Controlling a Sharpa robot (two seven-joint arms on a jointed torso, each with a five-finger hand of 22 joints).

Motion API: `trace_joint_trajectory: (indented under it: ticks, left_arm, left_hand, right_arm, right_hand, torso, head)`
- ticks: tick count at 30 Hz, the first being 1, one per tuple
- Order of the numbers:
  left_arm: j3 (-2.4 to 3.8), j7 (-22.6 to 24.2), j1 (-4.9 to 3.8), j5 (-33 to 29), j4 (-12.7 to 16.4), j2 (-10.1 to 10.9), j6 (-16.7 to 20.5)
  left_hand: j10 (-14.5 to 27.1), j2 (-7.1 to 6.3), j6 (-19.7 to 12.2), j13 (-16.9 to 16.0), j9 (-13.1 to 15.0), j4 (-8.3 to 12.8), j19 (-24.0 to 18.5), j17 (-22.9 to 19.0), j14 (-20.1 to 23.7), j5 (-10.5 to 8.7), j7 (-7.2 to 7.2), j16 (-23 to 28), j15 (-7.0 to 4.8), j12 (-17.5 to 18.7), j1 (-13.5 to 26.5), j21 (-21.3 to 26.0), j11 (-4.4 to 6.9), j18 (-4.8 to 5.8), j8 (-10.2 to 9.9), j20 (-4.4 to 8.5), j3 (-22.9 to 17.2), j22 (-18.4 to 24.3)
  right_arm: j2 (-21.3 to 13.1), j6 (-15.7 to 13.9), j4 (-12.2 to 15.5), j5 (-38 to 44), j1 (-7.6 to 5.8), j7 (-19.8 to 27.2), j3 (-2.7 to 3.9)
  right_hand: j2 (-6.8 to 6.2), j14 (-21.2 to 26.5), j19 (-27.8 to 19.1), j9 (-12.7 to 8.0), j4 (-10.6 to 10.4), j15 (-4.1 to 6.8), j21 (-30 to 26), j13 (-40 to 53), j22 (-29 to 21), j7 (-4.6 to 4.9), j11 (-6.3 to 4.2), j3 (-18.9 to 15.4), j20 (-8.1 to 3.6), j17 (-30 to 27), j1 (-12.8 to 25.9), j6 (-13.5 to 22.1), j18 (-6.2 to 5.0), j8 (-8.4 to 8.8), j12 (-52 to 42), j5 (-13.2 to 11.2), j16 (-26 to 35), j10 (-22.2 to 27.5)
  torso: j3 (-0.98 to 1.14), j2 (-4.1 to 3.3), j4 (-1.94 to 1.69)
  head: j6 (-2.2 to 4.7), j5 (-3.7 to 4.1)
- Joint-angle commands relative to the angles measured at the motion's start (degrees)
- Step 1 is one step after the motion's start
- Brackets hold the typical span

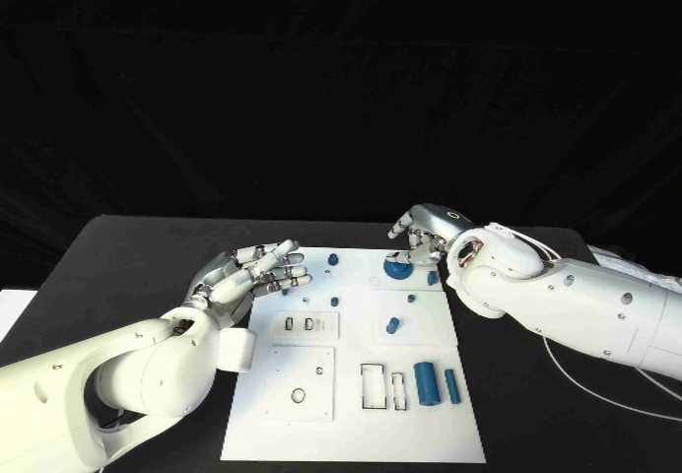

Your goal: Assemble the parts on the task board

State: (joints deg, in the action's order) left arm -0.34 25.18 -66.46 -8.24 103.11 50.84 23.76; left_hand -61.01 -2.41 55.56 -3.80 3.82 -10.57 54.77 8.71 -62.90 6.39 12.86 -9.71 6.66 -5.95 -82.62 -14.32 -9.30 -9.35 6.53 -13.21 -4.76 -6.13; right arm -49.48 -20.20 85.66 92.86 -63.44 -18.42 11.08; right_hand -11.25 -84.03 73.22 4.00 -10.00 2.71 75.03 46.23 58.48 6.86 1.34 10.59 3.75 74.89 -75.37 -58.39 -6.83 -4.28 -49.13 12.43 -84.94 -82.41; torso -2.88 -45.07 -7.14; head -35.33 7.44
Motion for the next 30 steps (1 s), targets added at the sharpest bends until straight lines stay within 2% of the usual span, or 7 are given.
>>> trace_joint_trajectory:
  ticks: [1,4,8,15,21,23,30]
  left_arm:
    - [0.05,0.0,-0.09,-0.2,0.1,0.0,-1.3]
    - [0.05,0.0,-0.09,-0.2,0.1,-0.1,-1.4]
    - [0.05,-0.1,-0.09,-0.2,0.0,-0.2,-1.5]
    - [0.04,-0.2,-0.09,-0.2,-0.2,-0.3,-1.5]
    - [0.04,-0.2,-0.09,-0.2,-0.3,-0.3,-1.5]
    - [0.04,-0.2,-0.09,-0.2,-0.3,-0.3,-1.5]
    - [0.04,-0.2,-0.09,-0.2,-0.3,-0.3,-1.6]
  left_hand:
    - [0.0,0.32,-0.2,0.0,-0.1,0.2,0.2,0.1,-0.2,-0.07,0.18,0.3,0.36,0.2,0.0,0.4,-0.41,-1.12,-0.3,-0.04,0.0,0.1]
    - [0.0,0.35,-0.3,0.0,-0.1,0.3,0.2,0.1,-0.1,-0.08,0.18,0.4,0.38,0.3,0.0,0.4,-0.43,-1.11,-0.3,-0.06,0.0,0.1]
    - [0.0,0.36,-0.3,0.0,-0.1,0.3,0.2,0.1,-0.1,-0.08,0.18,0.4,0.39,0.3,0.0,0.4,-0.43,-1.11,-0.4,-0.06,0.0,0.1]
    - [-0.1,0.51,-0.3,0.0,0.0,0.4,0.2,0.2,-0.2,-0.06,0.15,0.5,0.38,0.3,-0.1,0.5,-0.41,-1.12,-0.4,-0.06,0.0,0.1]
    - [-0.1,0.51,-0.3,0.0,0.0,0.4,0.2,0.2,-0.2,-0.06,0.15,0.5,0.38,0.3,-0.1,0.5,-0.41,-1.12,-0.4,-0.06,0.0,0.1]
    - [-0.1,0.51,-0.3,0.0,0.0,0.4,0.2,0.2,-0.2,-0.06,0.15,0.5,0.38,0.3,-0.1,0.5,-0.41,-1.12,-0.4,-0.06,0.0,0.1]
    - [-0.1,0.62,-0.3,0.0,0.0,0.5,0.2,0.2,-0.2,-0.05,0.13,0.6,0.37,0.4,-0.1,0.5,-0.4,-1.13,-0.4,-0.07,-0.1,0.2]
  right_arm:
    - [-0.4,4.3,0.0,-4.5,0.11,-2.8,0.06]
    - [-0.5,5.2,-0.5,-5.0,0.15,-3.0,0.09]
    - [-0.3,6.3,-1.3,-5.0,0.34,-3.3,0.1]
    - [0.5,8.0,-2.8,-5.4,1.04,-3.1,0.11]
    - [0.7,8.7,-3.5,-5.5,1.24,-3.1,0.11]
    - [0.8,8.8,-3.6,-5.5,1.27,-3.1,0.11]
    - [1.2,8.8,-4.1,-5.5,1.31,-3.0,0.1]
  right_hand:
    - [1.4,-4.6,0.5,0.0,-1.4,-0.76,0.8,13.1,1.3,0.46,0.67,-2.4,0.42,7.0,-0.8,0.6,0.94,0.2,-11.6,0.6,-1.4,1.1]
    - [1.83,-4.6,0.5,0.0,-2.3,-1.0,1.2,17.6,1.8,0.66,0.94,-3.4,0.73,7.8,-1.6,0.9,1.01,0.17,-15.1,0.8,-1.8,1.7]
    - [1.96,-4.7,0.5,-0.1,-2.9,-1.14,1.4,20.5,2.1,0.78,1.19,-4.1,0.88,8.3,-2.2,1.1,1.02,0.2,-17.4,0.8,-2.1,1.6]
    - [1.87,-4.8,0.6,-0.1,-3.1,-1.3,1.6,23.4,2.4,0.92,1.35,-4.7,1.04,9.1,-3.2,1.4,1.05,0.21,-19.8,0.8,-2.5,1.1]
    - [2.0,-4.8,0.6,0.0,-3.1,-1.33,1.7,24.6,2.5,0.94,1.37,-4.7,1.08,9.3,-3.5,1.3,1.06,0.13,-20.8,0.8,-2.6,0.8]
    - [2.02,-4.9,0.6,0.0,-3.1,-1.34,1.7,25.0,2.5,0.94,1.37,-4.8,1.09,9.4,-3.6,1.3,1.07,0.09,-21.2,0.8,-2.6,0.7]
    - [2.83,-4.9,0.7,0.1,-3.0,-1.33,1.9,26.6,2.8,0.87,1.32,-4.5,1.11,9.6,-4.2,0.6,1.11,-0.3,-22.6,1.1,-2.7,0.3]
  torso:
    - [0.01,-0.05,0.03]
    - [-0.07,0.0,0.03]
    - [-0.08,-0.04,-0.09]
    - [-0.1,-0.01,-0.18]
    - [-0.16,-0.03,-0.11]
    - [-0.12,-0.05,-0.08]
    - [-0.11,-0.06,-0.12]
  head:
    - [-0.15,0.28]
    - [-0.1,0.34]
    - [-0.3,0.82]
    - [-0.59,0.7]
    - [-0.68,0.73]
    - [-0.67,0.67]
    - [-0.77,0.7]
